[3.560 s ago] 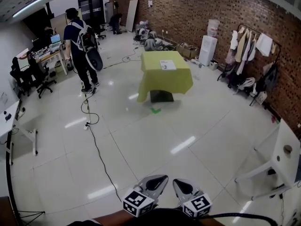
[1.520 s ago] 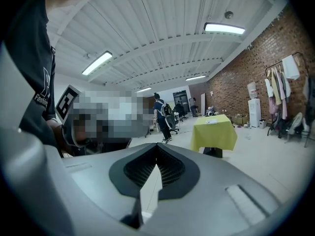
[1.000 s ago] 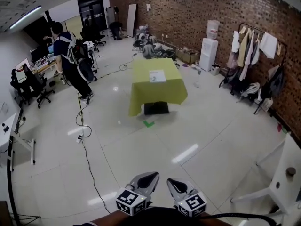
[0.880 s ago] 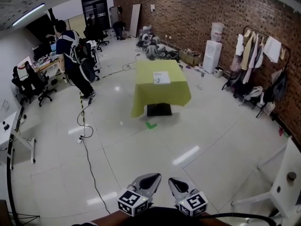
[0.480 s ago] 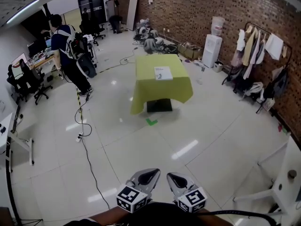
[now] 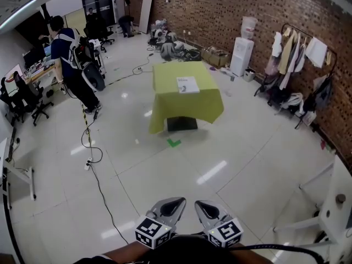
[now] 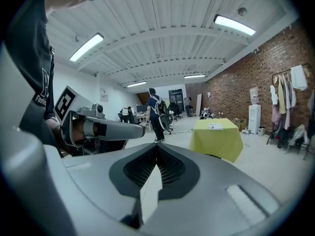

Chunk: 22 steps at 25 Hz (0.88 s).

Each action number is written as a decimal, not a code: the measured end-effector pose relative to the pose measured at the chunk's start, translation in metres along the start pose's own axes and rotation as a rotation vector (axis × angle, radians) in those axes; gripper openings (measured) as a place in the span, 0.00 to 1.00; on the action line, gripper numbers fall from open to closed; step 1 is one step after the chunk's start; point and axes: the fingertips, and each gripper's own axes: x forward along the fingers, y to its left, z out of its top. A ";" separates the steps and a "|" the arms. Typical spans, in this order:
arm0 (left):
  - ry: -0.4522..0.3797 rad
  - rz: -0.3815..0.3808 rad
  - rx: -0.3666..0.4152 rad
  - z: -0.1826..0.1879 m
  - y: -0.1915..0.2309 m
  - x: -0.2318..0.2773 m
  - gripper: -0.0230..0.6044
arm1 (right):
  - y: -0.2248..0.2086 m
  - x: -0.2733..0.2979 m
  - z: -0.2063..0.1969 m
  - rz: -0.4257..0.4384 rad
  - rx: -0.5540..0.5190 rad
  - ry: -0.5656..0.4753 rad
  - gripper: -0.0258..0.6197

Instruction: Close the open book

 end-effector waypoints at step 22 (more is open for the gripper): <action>-0.083 0.185 -0.036 0.039 0.038 0.084 0.05 | -0.093 0.034 0.023 0.171 -0.063 0.017 0.05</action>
